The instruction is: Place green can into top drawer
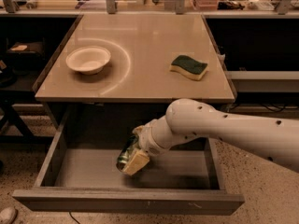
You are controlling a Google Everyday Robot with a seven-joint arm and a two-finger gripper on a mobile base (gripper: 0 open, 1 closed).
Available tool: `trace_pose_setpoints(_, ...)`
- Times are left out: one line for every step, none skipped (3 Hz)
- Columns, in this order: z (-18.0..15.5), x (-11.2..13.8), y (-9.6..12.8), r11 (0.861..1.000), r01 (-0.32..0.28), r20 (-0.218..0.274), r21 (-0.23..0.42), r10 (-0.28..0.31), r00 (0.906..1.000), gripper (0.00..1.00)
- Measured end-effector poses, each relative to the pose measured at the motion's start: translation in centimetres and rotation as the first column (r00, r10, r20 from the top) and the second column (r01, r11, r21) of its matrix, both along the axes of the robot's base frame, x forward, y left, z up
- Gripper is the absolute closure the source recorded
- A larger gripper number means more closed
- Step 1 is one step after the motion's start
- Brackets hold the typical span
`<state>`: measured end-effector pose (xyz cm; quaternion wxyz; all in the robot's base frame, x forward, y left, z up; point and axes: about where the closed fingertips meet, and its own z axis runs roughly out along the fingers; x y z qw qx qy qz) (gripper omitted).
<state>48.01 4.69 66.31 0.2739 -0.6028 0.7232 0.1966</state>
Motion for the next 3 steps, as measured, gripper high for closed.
trace_pose_setpoints(-3.40, 1.73, -0.35, 1.000, -0.002, 0.004, -0.006, 0.002, 1.0000, 1.00)
trace_pose_setpoints(-3.84, 2.42, -0.20, 1.000, 0.003, 0.000, 0.003, -0.003, 1.0000, 1.00)
trace_pose_setpoints(-3.84, 2.42, -0.20, 1.000, 0.003, 0.000, 0.003, -0.003, 1.0000, 0.82)
